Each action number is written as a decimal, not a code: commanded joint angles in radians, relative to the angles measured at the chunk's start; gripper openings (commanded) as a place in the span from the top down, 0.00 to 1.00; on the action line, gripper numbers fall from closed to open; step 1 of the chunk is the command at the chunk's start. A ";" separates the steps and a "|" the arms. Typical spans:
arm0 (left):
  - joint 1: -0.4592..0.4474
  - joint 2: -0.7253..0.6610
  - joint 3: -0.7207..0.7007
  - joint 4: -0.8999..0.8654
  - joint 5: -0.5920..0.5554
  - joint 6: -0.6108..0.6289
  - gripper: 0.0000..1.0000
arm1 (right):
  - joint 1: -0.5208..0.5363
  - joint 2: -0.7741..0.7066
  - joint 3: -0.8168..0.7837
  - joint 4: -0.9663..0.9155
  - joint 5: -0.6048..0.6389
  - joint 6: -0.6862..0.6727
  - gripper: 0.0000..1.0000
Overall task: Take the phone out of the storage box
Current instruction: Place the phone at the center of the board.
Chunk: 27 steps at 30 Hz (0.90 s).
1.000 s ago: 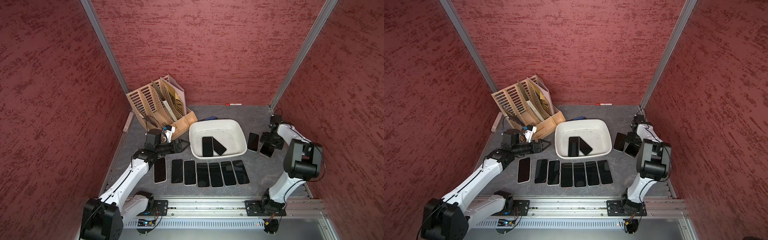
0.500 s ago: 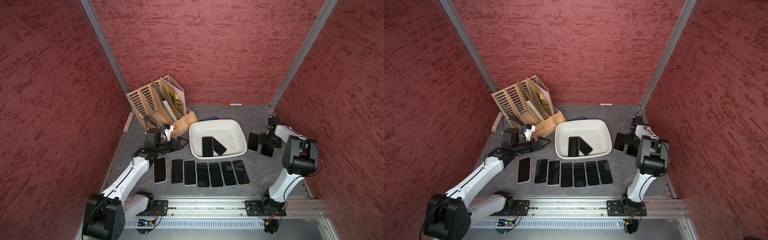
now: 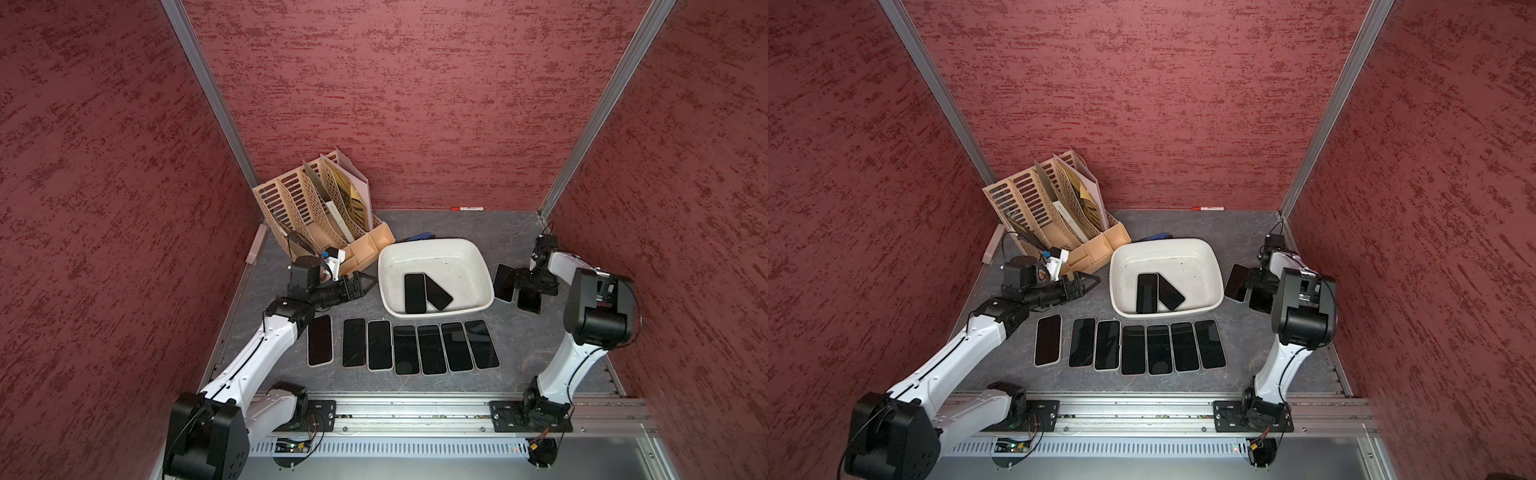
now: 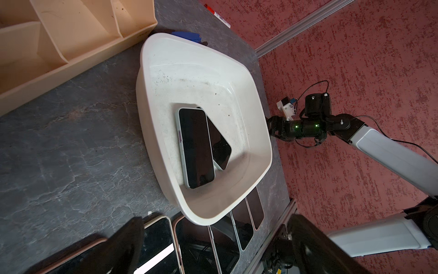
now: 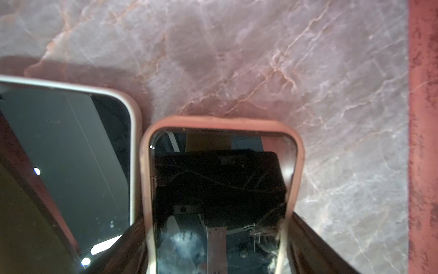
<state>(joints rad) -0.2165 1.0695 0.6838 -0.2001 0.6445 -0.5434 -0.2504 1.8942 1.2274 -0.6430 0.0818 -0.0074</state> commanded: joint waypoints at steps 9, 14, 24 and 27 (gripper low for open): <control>0.009 -0.039 -0.007 -0.027 -0.027 0.000 0.00 | 0.003 -0.005 0.016 0.001 -0.014 0.003 0.02; 0.009 -0.036 0.003 -0.017 -0.025 0.000 0.00 | 0.002 -0.121 0.014 0.006 -0.018 0.022 0.02; 0.009 -0.056 0.002 0.044 -0.012 -0.044 0.00 | 0.093 -0.447 0.018 -0.056 -0.151 0.245 0.02; 0.011 -0.063 -0.005 0.057 -0.004 -0.073 0.00 | 0.275 -0.502 0.034 -0.106 -0.097 0.264 0.01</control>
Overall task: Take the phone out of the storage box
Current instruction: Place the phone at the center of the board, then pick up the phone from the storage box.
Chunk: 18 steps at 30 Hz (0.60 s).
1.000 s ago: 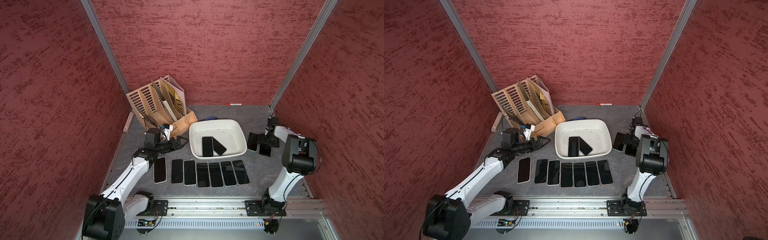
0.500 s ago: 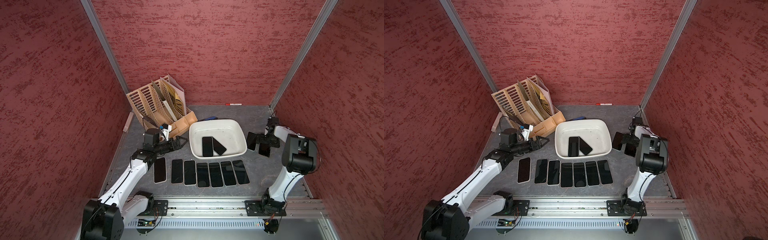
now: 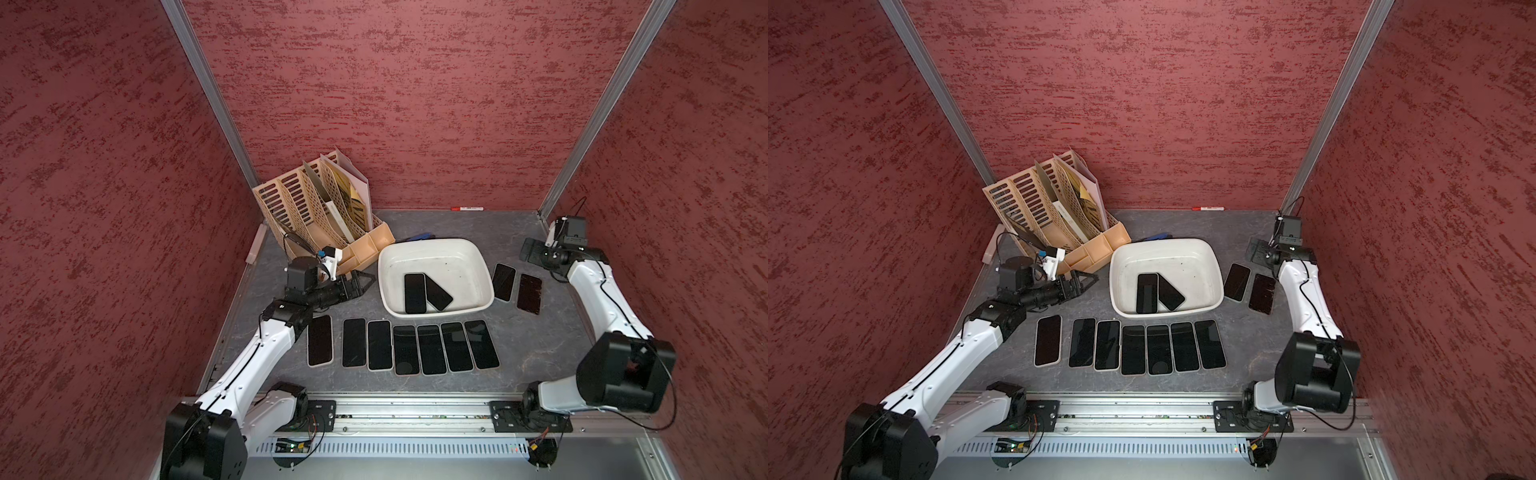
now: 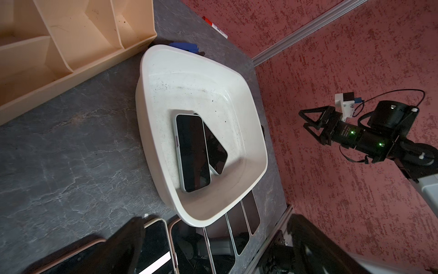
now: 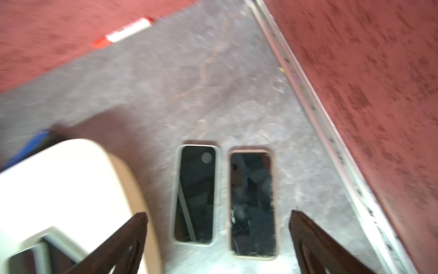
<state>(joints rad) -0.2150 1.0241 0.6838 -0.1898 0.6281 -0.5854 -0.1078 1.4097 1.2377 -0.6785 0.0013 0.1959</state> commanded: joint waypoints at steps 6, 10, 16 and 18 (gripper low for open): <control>0.014 -0.034 -0.002 -0.027 -0.017 -0.073 0.00 | 0.520 0.017 0.070 -0.148 0.130 0.217 0.01; 0.016 -0.092 -0.021 -0.055 -0.028 -0.074 0.00 | 0.704 0.102 0.078 -0.127 0.222 0.311 0.02; 0.017 -0.251 -0.069 -0.096 -0.074 -0.046 0.00 | 0.890 0.326 0.203 -0.174 0.303 0.398 0.02; 0.016 -0.300 -0.080 -0.114 -0.084 -0.032 0.00 | 0.915 0.386 0.240 -0.176 0.309 0.422 0.01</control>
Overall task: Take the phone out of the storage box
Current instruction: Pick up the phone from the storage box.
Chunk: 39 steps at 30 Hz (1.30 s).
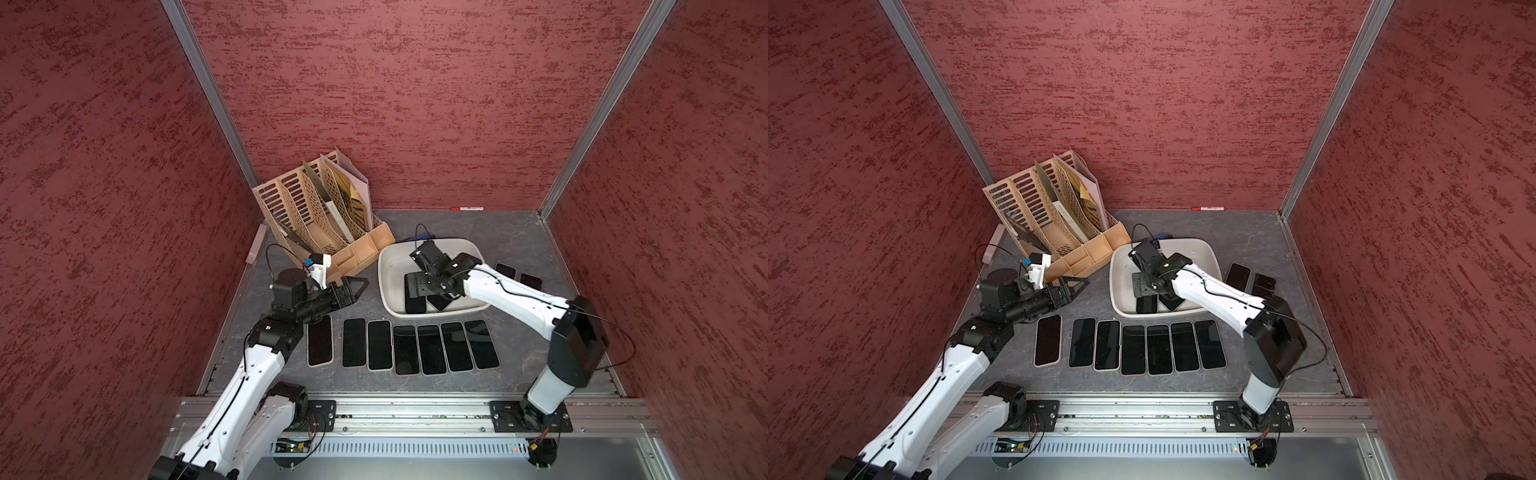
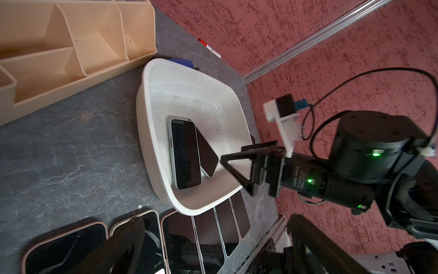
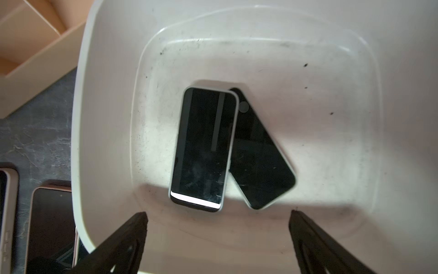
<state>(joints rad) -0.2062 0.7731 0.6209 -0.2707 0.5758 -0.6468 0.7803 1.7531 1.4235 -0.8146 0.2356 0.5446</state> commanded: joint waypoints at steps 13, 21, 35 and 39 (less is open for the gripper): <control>0.007 -0.172 -0.033 -0.121 -0.056 0.092 0.00 | 0.039 0.257 0.164 -0.011 0.055 0.108 0.02; 0.007 -0.163 -0.033 -0.117 -0.064 0.116 0.00 | 0.009 0.337 0.230 -0.039 0.047 0.109 0.02; 0.008 -0.151 -0.048 -0.108 -0.067 0.126 0.00 | -0.037 0.426 0.292 -0.051 0.022 0.097 0.02; 0.008 -0.147 -0.048 -0.108 -0.071 0.130 0.00 | -0.044 0.445 0.306 -0.064 0.023 0.099 0.02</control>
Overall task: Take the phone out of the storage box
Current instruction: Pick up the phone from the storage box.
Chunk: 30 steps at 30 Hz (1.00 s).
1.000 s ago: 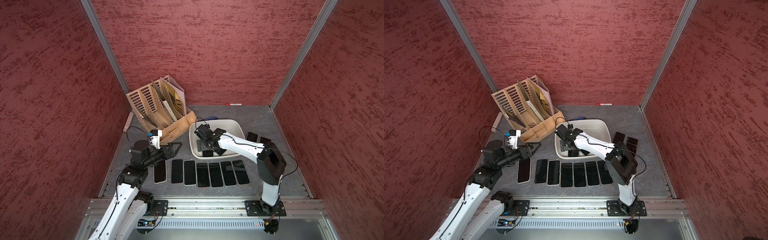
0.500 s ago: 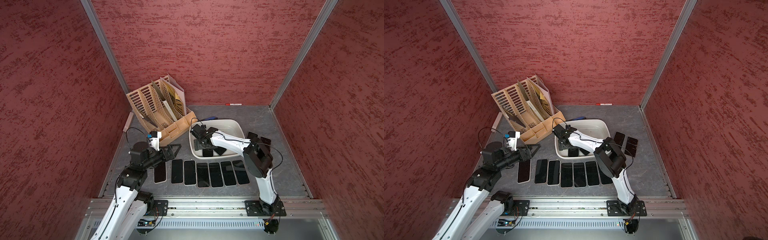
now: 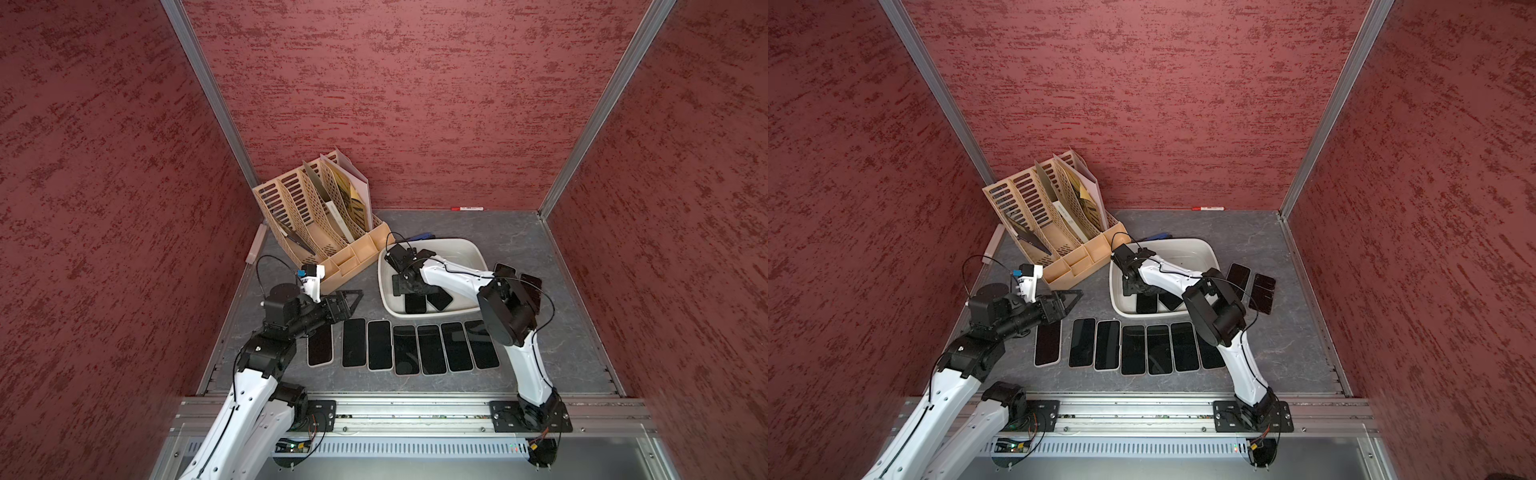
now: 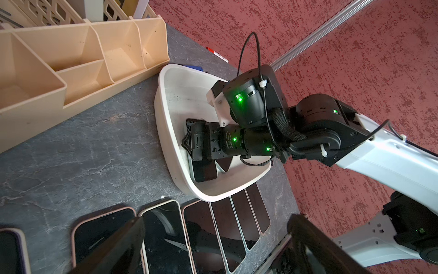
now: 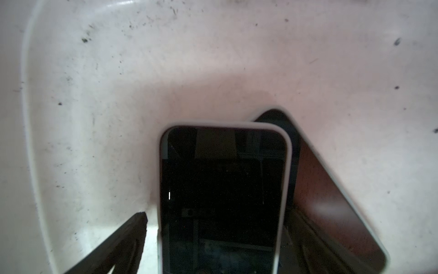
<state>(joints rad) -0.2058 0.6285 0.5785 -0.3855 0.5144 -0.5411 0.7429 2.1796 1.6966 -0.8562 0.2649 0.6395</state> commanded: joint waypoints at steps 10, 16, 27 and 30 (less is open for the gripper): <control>0.008 0.005 -0.003 0.007 -0.015 0.029 0.00 | -0.014 0.062 0.034 -0.034 -0.025 -0.004 0.06; 0.009 0.011 -0.003 0.011 -0.015 0.023 0.00 | -0.016 0.064 0.034 -0.041 -0.027 -0.015 0.23; -0.118 0.172 0.034 0.167 0.075 0.006 0.00 | -0.068 -0.154 0.037 -0.041 -0.009 -0.035 0.39; -0.248 0.250 0.068 0.213 0.010 0.034 0.00 | -0.116 -0.238 0.035 -0.050 -0.027 -0.038 0.39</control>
<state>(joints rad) -0.3775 0.8429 0.5976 -0.2623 0.5541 -0.5407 0.6727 2.0758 1.7222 -0.9001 0.2405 0.6094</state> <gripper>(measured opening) 0.997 0.770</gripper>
